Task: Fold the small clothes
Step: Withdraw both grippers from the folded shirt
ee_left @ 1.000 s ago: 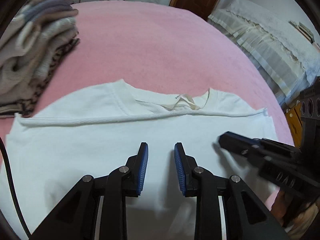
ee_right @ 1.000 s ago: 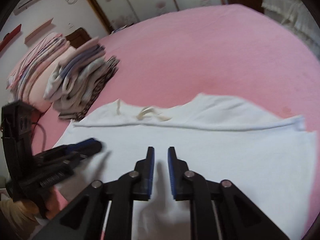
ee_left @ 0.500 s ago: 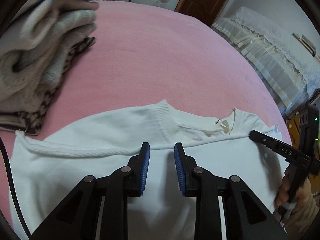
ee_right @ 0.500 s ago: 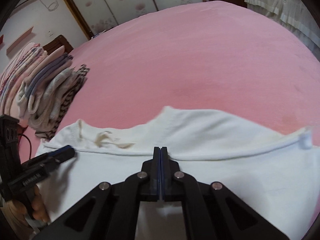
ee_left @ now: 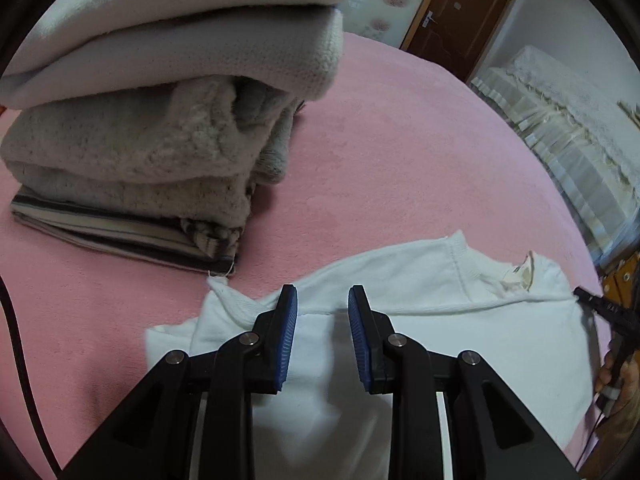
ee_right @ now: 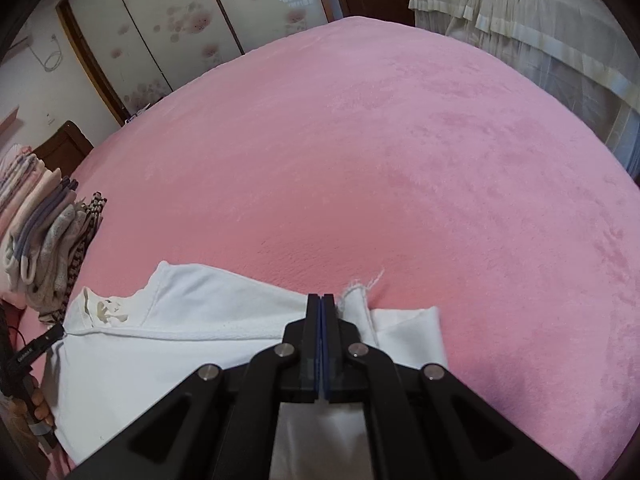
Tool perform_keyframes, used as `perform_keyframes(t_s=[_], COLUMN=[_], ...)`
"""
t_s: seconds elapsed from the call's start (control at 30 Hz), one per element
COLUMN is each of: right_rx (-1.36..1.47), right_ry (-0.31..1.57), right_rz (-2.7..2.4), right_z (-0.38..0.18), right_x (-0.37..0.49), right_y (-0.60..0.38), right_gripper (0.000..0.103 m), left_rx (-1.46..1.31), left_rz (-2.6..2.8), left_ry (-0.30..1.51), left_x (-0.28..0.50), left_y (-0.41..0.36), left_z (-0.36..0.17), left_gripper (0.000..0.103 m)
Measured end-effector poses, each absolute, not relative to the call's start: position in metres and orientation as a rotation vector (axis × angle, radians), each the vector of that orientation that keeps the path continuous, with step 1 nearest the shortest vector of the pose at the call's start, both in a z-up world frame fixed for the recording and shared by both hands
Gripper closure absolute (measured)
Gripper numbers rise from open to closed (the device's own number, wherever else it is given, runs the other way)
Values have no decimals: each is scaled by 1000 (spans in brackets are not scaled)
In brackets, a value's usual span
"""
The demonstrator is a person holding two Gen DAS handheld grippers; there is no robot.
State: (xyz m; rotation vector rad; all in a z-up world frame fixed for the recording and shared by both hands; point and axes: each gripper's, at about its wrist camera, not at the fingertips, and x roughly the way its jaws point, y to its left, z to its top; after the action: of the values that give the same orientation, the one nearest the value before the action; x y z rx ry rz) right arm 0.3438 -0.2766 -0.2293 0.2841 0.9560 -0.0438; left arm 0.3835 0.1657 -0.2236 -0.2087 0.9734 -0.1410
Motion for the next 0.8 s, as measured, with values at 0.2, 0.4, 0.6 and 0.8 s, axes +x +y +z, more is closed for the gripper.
perform_keyframes(t_s=[0.2, 0.4, 0.6, 0.8], right_rx=[340, 324, 281, 214], right_ry=[963, 906, 890, 941], right_rz=[-40, 51, 98, 58], right_z=[-222, -172, -147, -164], right_x=[338, 295, 227, 176], right_y=[-279, -264, -258, -269], right_gripper=[103, 100, 95, 82], left_rx=[-142, -200, -159, -70], left_rz=[-99, -115, -17, -18], left_ry=[990, 904, 857, 971], left_x=[387, 350, 285, 232], left_y=[153, 154, 178, 197], left_z=[-219, -156, -117, -153], left_gripper=[77, 50, 40, 40])
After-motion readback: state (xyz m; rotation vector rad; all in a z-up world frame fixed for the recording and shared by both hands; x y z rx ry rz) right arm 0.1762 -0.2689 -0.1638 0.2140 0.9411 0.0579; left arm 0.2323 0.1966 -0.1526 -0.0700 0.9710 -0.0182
